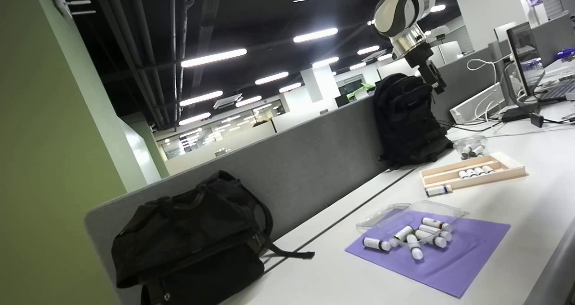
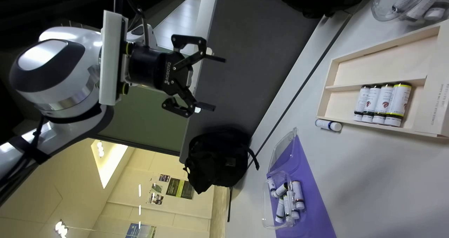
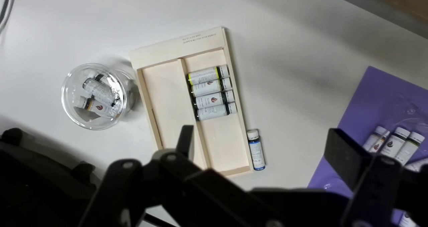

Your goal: Put the bottle on the table on the left side of the tray

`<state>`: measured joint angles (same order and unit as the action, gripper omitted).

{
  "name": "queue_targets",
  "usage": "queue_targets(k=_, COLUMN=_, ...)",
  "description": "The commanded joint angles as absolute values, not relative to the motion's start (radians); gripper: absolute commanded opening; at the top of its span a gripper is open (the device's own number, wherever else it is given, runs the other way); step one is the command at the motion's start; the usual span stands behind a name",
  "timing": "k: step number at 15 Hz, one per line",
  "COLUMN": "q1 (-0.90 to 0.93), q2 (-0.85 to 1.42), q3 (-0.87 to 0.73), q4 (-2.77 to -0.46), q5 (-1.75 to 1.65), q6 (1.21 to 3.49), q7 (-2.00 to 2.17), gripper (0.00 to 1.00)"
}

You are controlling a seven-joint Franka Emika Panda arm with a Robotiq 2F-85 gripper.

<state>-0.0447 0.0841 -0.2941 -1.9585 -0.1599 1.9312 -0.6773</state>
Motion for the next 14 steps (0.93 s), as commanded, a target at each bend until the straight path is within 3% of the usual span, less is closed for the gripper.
queue_targets(k=1, q1=-0.097, q2=0.083, q3=-0.240, q4=-1.956, q5=-0.164, q6=1.927, q7=-0.673, gripper=1.00)
queue_targets(k=14, q1=-0.098, q2=0.101, q3=-0.227, q4=-1.950, q5=-0.152, q6=1.949, q7=-0.680, gripper=1.00)
